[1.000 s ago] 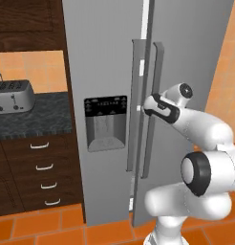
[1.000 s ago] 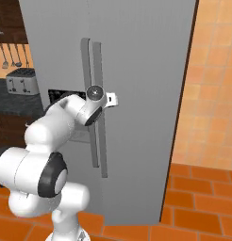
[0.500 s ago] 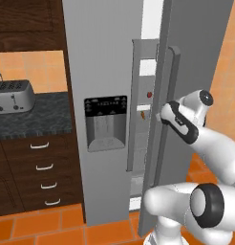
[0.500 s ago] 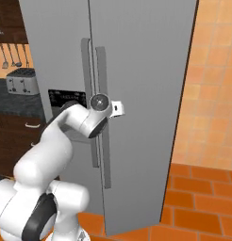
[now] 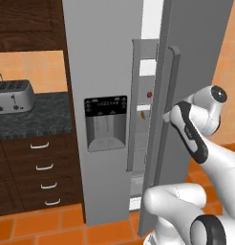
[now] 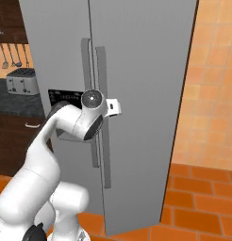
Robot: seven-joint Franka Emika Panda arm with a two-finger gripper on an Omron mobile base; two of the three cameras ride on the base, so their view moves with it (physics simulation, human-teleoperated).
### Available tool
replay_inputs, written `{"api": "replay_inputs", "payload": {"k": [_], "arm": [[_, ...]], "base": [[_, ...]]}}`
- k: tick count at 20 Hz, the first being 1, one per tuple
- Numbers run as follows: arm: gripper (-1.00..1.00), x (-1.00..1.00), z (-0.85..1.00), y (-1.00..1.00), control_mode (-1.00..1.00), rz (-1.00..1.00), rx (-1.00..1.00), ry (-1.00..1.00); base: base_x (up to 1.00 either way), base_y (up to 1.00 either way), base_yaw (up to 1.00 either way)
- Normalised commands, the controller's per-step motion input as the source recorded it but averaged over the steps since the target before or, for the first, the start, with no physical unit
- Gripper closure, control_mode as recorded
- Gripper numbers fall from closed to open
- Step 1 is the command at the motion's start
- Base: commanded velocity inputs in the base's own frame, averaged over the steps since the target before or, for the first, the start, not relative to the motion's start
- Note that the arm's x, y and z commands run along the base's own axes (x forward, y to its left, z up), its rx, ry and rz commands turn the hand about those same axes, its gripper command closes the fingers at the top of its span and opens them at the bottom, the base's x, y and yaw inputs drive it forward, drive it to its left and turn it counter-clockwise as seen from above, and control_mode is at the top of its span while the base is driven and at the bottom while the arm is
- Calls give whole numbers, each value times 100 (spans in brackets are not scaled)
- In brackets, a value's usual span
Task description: Take the strawberry from the fridge and place it on top of the pancake, located on the dining counter.
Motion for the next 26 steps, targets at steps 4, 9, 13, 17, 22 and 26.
{"api": "replay_inputs", "payload": {"k": [4, 9, 13, 17, 22, 26], "arm": [[-100, -31, 69, 41, -100, 0, -9, 4], [-100, 0, 28, 88, -100, -2, -17, 14], [-100, 26, 2, 97, -100, -1, -19, 13], [-100, 15, -10, 63, -100, 0, -18, 6], [-100, 35, -12, 36, -100, 0, -11, 4], [-100, 60, -13, 21, -100, 0, -7, 1]], "base": [[0, 0, 0], [0, 0, 0], [0, 0, 0], [0, 0, 0], [0, 0, 0], [0, 0, 0]]}}
